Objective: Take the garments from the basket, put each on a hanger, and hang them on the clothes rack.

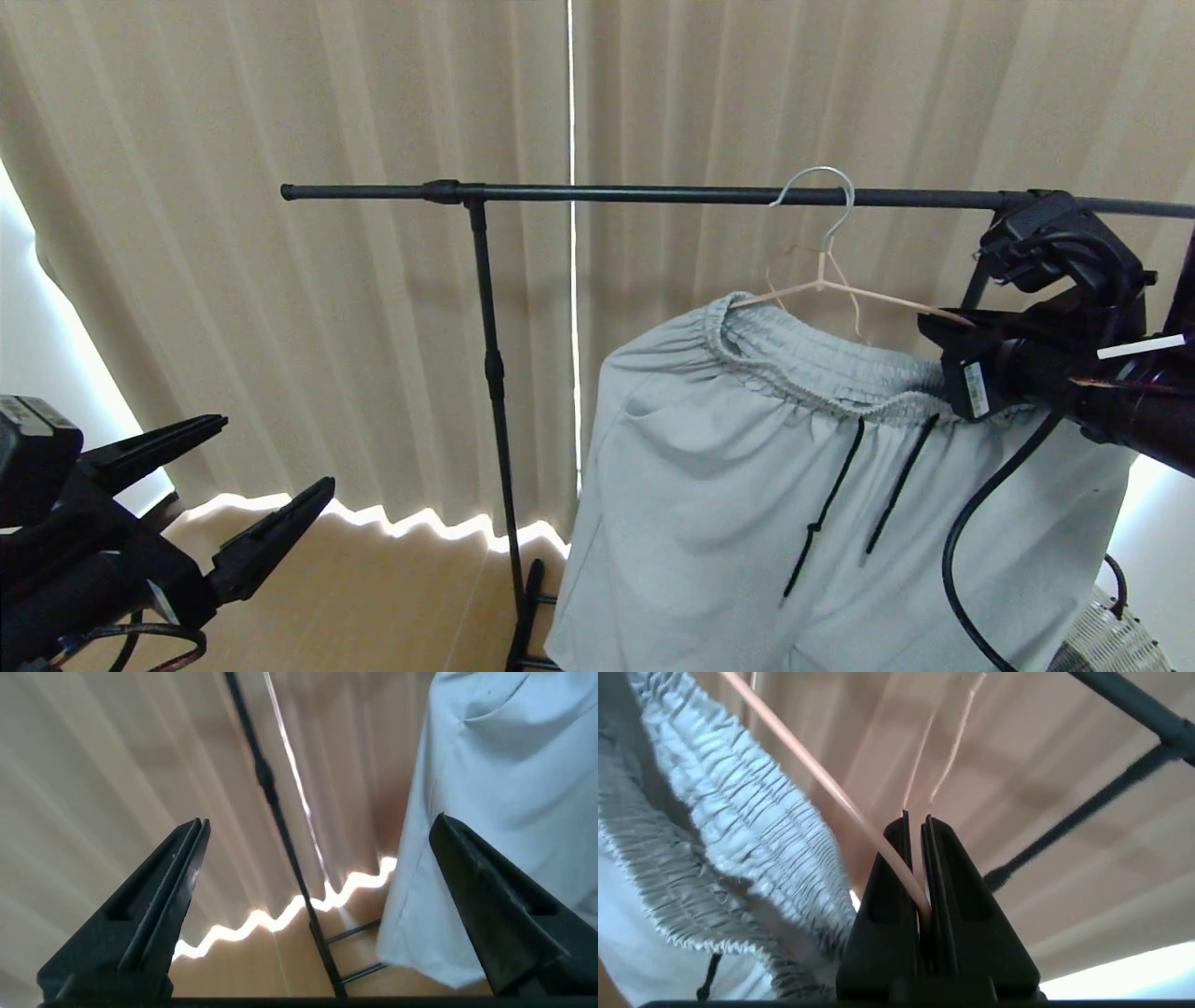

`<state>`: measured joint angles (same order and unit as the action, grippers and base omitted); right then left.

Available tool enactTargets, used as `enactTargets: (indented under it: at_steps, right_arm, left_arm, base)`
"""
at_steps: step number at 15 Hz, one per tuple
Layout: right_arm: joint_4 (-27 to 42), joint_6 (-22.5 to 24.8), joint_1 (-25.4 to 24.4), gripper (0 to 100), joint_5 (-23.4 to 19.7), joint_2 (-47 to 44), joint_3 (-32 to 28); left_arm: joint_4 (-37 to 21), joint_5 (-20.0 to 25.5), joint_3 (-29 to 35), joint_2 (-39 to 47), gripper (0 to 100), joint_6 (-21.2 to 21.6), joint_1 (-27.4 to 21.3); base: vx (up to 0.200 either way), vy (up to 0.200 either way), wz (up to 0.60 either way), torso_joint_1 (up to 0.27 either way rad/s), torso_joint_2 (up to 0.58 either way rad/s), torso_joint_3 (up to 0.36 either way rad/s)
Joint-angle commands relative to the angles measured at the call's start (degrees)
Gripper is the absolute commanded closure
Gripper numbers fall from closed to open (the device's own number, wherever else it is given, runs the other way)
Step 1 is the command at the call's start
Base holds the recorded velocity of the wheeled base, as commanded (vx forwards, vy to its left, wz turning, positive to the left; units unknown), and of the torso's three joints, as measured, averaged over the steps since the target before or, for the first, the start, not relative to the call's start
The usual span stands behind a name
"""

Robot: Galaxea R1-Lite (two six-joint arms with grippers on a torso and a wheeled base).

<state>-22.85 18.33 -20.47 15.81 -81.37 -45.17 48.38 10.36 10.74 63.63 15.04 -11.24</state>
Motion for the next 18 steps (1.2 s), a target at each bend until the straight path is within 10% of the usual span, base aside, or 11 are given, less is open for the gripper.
enactTargets:
  at_steps: [1, 13, 18]
  right_arm:
    - [0.0, 0.0, 0.0, 100, 0.0, 0.2, 0.1]
    - [0.0, -2.7, 0.1, 100, 0.2, -2.4, -0.6]
    - [-0.1, -7.9, 0.6, 100, 13.4, -11.4, -8.2]
  left_arm:
    - [0.0, 0.0, 0.0, 0.3, 0, 0.1, 0.0]
    - [0.1, 0.1, -0.3, 0.2, 0, 0.3, 0.0]
    - [0.0, 0.0, -0.7, -1.0, 0, 0.3, -0.1]
  base:
    - [0.200, 0.000, 0.00, 0.002, 0.01, 0.002]
    - [0.150, 0.000, 0.00, 0.002, 0.00, 0.003]
    - [0.000, 0.000, 0.00, 0.000, 0.00, 0.000]
